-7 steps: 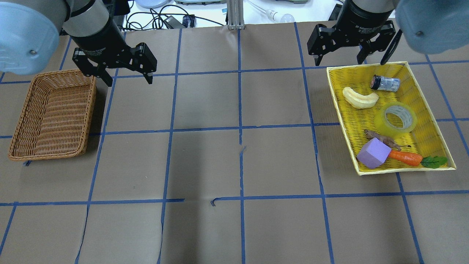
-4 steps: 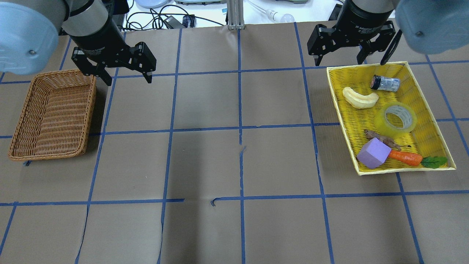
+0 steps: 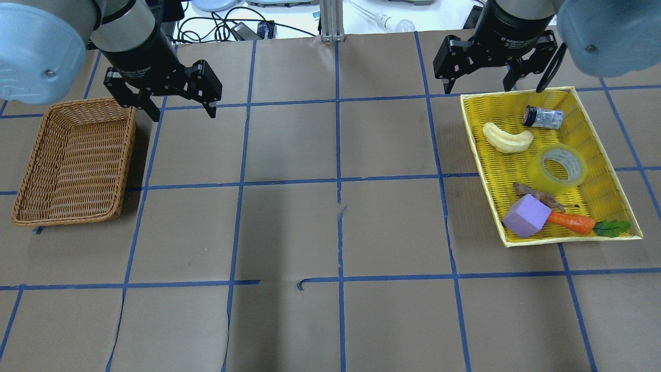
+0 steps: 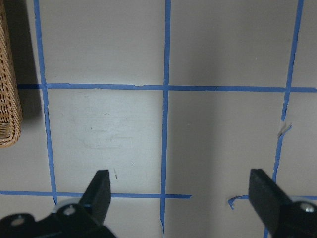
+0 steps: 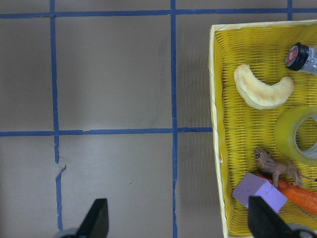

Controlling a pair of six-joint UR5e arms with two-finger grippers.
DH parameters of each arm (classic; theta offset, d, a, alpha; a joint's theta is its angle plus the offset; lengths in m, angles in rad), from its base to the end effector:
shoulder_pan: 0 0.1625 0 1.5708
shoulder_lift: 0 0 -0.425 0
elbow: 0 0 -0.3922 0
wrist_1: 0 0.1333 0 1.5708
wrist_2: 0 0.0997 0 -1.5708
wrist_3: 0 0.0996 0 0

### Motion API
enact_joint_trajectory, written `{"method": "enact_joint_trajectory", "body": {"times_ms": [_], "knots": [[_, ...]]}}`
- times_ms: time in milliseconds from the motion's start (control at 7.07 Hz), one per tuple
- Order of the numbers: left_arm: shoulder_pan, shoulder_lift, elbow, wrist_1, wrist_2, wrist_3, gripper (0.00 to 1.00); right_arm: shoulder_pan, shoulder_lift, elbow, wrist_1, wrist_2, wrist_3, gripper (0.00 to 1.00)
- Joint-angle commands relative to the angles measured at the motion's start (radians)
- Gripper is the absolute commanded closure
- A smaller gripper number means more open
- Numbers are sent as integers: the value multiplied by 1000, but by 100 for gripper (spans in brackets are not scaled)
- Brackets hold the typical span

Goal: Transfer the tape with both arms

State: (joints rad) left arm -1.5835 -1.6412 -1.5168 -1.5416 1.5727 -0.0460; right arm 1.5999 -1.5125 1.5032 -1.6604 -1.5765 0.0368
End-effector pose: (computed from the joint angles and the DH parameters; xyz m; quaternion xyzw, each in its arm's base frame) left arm -0.1397 -0.5213 0.4817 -0.0167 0.9998 -0.0064 0.0008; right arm 0.1480 -0.5219 0.5012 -0.0040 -0.9988 0.0495 0.0012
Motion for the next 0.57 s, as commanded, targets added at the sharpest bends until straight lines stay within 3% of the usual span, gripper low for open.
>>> {"method": "enact_joint_trajectory", "body": {"times_ms": [0,425], "knots": [[-1,0,0,0,1,0,0,0,0,0,1,0,0,0],[-1,-5,-2,-6,1,0,0,0,0,0,1,0,0,0]]}}
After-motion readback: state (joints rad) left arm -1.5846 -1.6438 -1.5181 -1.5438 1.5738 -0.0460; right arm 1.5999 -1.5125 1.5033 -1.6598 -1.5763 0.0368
